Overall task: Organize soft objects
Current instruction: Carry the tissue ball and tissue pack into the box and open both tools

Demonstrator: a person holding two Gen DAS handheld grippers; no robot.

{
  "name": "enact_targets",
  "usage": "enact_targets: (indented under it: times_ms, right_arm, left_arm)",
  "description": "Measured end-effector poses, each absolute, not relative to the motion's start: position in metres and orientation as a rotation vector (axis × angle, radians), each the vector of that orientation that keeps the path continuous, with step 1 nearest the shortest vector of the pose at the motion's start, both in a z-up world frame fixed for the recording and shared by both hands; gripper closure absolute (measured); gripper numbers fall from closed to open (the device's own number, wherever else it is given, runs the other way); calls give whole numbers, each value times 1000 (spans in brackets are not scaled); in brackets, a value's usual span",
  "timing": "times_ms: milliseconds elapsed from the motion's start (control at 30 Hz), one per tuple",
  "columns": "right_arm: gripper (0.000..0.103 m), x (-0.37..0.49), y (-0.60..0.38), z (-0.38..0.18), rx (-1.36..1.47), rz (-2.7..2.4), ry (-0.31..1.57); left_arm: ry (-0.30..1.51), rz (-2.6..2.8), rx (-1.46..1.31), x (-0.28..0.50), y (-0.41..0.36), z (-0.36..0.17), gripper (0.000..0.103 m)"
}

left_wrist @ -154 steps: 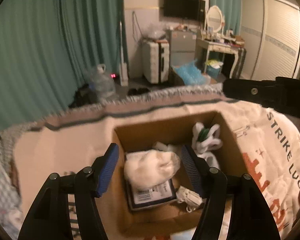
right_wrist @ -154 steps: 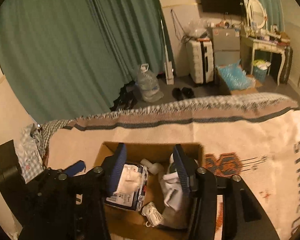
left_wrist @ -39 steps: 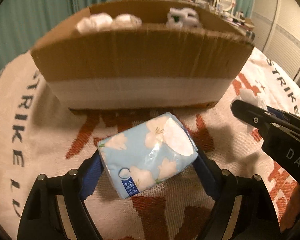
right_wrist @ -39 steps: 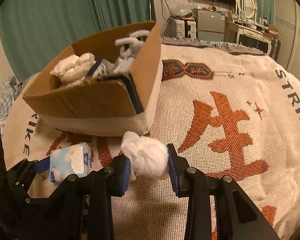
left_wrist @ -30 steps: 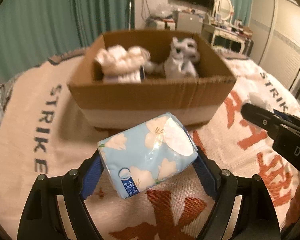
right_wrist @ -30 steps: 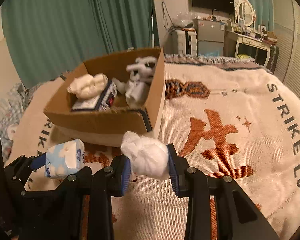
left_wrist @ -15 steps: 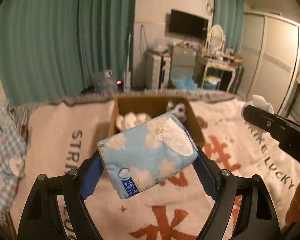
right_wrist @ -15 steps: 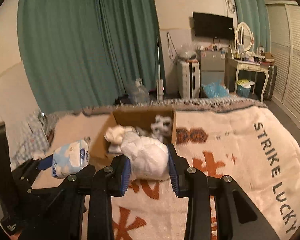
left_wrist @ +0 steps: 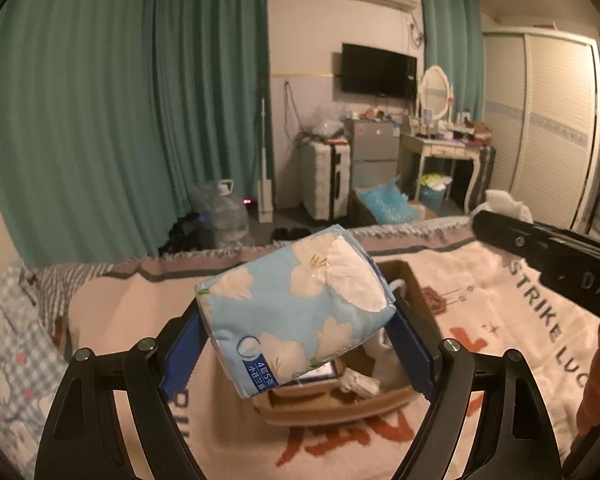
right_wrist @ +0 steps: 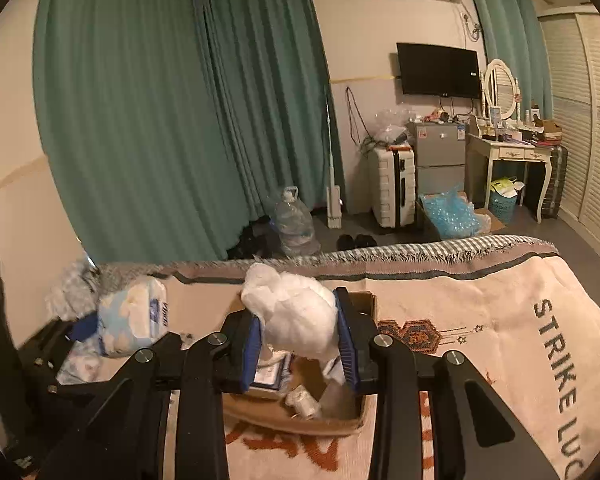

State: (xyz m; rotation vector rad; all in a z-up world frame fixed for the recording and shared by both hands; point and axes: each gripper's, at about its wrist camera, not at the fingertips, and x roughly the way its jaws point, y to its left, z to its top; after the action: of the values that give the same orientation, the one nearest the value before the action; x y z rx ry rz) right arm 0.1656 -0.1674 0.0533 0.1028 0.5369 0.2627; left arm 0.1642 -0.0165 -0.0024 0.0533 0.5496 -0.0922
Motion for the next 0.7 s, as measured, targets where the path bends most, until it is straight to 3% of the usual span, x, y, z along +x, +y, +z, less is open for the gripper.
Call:
enact_targets:
  times_ms: [367, 700]
  right_arm:
    - [70, 248, -161, -34, 88, 276, 682]
    - [65, 278, -152, -77, 65, 286, 745]
  left_arm:
    - [685, -130, 45, 234, -20, -84, 20]
    - [740, -136, 73, 247, -27, -112, 19]
